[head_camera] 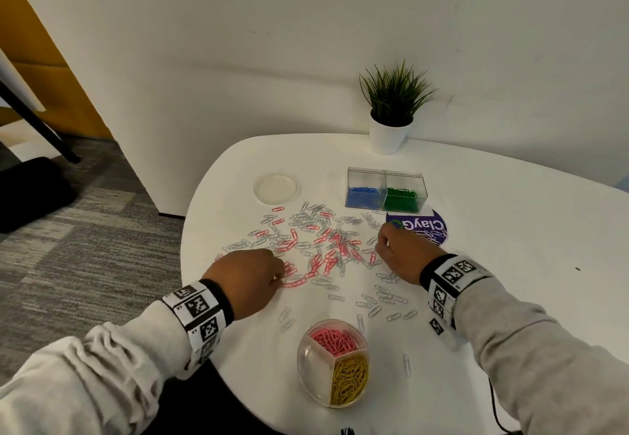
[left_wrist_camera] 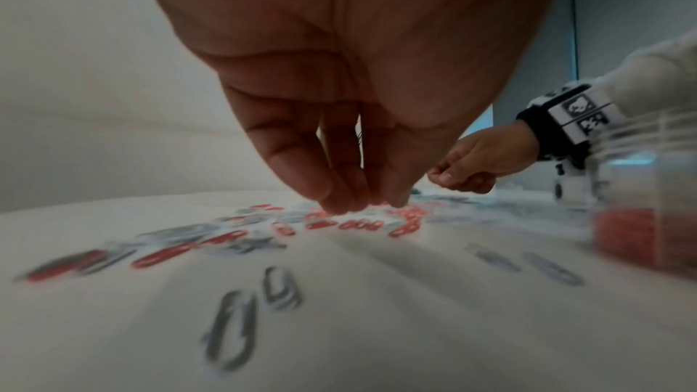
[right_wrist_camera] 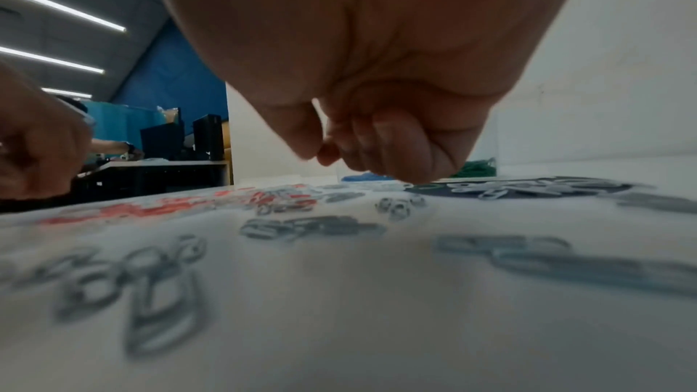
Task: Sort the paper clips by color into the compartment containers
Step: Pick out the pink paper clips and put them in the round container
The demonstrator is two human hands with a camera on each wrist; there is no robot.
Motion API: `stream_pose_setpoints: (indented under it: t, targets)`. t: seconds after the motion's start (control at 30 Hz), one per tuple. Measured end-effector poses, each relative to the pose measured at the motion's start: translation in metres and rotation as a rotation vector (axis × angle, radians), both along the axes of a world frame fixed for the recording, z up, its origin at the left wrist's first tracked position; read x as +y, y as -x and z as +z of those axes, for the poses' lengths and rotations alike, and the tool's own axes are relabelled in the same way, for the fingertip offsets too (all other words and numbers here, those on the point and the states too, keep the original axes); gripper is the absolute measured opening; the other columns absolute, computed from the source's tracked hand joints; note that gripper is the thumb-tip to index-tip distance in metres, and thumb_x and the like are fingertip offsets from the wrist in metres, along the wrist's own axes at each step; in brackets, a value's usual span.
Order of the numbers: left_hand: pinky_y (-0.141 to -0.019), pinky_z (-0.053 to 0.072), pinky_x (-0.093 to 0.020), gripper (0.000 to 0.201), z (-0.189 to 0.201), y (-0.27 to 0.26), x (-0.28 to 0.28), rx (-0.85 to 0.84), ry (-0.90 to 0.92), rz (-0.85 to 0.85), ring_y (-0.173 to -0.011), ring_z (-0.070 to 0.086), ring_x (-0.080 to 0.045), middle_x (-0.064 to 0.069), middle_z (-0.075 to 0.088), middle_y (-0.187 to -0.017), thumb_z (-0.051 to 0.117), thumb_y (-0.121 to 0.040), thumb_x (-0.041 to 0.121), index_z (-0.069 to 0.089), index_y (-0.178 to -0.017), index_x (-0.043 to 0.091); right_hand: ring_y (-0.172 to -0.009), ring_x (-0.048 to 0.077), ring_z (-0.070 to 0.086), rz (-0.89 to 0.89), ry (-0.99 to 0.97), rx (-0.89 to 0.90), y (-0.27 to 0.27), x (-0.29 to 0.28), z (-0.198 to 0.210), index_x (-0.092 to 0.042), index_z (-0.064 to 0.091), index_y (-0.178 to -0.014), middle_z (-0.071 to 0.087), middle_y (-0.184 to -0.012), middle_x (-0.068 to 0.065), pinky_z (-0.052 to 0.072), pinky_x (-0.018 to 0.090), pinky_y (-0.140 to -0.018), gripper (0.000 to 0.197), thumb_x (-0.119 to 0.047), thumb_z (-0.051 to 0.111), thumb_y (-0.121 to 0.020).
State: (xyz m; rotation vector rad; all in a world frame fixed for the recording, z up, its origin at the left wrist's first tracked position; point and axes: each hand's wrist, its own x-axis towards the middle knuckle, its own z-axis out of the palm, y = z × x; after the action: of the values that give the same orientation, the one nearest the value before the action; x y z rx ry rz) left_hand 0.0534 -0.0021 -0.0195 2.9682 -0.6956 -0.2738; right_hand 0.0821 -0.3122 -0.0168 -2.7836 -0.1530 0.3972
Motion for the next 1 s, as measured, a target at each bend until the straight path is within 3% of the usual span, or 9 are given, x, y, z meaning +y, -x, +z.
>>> stream_pose_setpoints:
  t: [0.2, 0.33, 0.47, 0.57, 0.67, 0.73, 0.87, 0.93, 1.0]
  targets:
    - [-0.081, 0.048, -0.031, 0.025, -0.007, -0.01, 0.001, -0.026, 0.007, 0.091, -0.096, 0.06, -0.019, 0.006, 0.061, -0.105, 0.046, -0.098, 0.042, 0.065, -0.108, 0.028, -0.073, 0.008, 0.05, 0.024, 0.055, 0.036, 0.004, -0.002, -0.006, -0.028, 0.045, -0.102, 0.051, -0.083, -0.011, 0.037, 0.026, -0.061, 0.023, -0.038, 0.063, -0.092]
    - [-0.088, 0.048, -0.032, 0.029, -0.01, -0.011, -0.002, 0.047, 0.059, 0.076, -0.104, 0.06, -0.019, 0.008, 0.058, -0.116, 0.047, -0.099, 0.042, 0.064, -0.122, 0.036, -0.087, 0.015, 0.055, 0.138, 0.051, -0.014, 0.001, -0.002, -0.005, -0.032, 0.055, -0.102, 0.052, -0.091, -0.013, 0.04, 0.027, -0.073, 0.005, -0.03, 0.054, -0.099]
    - [-0.088, 0.049, -0.031, 0.027, -0.011, -0.004, -0.004, 0.076, 0.081, 0.005, -0.106, 0.058, -0.016, 0.011, 0.055, -0.114, 0.054, -0.096, 0.045, 0.065, -0.121, 0.041, -0.102, 0.018, 0.056, 0.213, 0.147, -0.02, -0.008, -0.007, -0.006, -0.035, 0.065, -0.11, 0.054, -0.109, -0.003, 0.047, 0.035, -0.09, 0.017, -0.032, 0.051, -0.099]
    - [-0.08, 0.05, -0.032, 0.022, -0.01, -0.002, -0.007, 0.043, 0.054, -0.055, -0.1, 0.058, -0.017, 0.009, 0.055, -0.105, 0.051, -0.097, 0.038, 0.068, -0.109, 0.035, -0.096, 0.016, 0.057, 0.27, 0.21, -0.041, -0.008, -0.006, -0.005, -0.033, 0.064, -0.107, 0.054, -0.104, -0.006, 0.049, 0.034, -0.083, 0.018, -0.036, 0.048, -0.1]
    - [-0.076, 0.051, -0.033, 0.022, -0.011, 0.002, -0.012, 0.018, 0.021, -0.095, -0.096, 0.057, -0.019, 0.006, 0.056, -0.103, 0.044, -0.097, 0.032, 0.065, -0.103, 0.027, -0.078, 0.014, 0.055, 0.292, 0.256, -0.043, -0.002, -0.003, -0.003, -0.027, 0.054, -0.092, 0.056, -0.091, -0.007, 0.047, 0.03, -0.067, 0.011, -0.033, 0.046, -0.097]
    - [-0.074, 0.051, -0.034, 0.018, -0.011, 0.004, -0.013, 0.023, 0.025, -0.096, -0.09, 0.057, -0.021, 0.004, 0.056, -0.099, 0.042, -0.095, 0.03, 0.06, -0.096, 0.024, -0.069, 0.015, 0.052, 0.187, 0.145, -0.021, 0.0, -0.003, 0.0, -0.022, 0.049, -0.084, 0.058, -0.082, -0.002, 0.044, 0.032, -0.063, 0.012, -0.029, 0.048, -0.094]
    - [-0.066, 0.048, -0.029, 0.01, -0.005, -0.005, -0.007, 0.058, 0.183, 0.02, -0.075, 0.055, -0.018, 0.008, 0.056, -0.08, 0.05, -0.087, 0.024, 0.048, -0.078, 0.028, -0.059, 0.016, 0.051, -0.164, -0.415, -0.027, 0.001, 0.0, 0.011, -0.012, 0.053, -0.081, 0.068, -0.079, 0.008, 0.043, 0.03, -0.054, 0.011, -0.014, 0.062, -0.088]
    - [-0.063, 0.044, -0.026, 0.009, -0.004, -0.008, -0.006, 0.054, 0.293, 0.063, -0.074, 0.056, -0.016, 0.012, 0.056, -0.076, 0.054, -0.087, 0.021, 0.053, -0.082, 0.029, -0.054, 0.018, 0.05, -0.285, -0.736, 0.059, 0.002, 0.007, 0.016, -0.007, 0.054, -0.085, 0.07, -0.079, 0.017, 0.04, 0.029, -0.047, 0.008, -0.002, 0.06, -0.088]
    - [-0.071, 0.046, -0.025, 0.02, -0.005, -0.007, -0.01, 0.075, 0.292, 0.019, -0.084, 0.058, -0.013, 0.017, 0.059, -0.087, 0.051, -0.092, 0.024, 0.062, -0.104, 0.036, -0.054, 0.019, 0.052, -0.343, -0.912, 0.127, -0.002, 0.014, 0.019, -0.008, 0.057, -0.094, 0.067, -0.075, 0.015, 0.04, 0.029, -0.047, 0.012, 0.003, 0.055, -0.09]
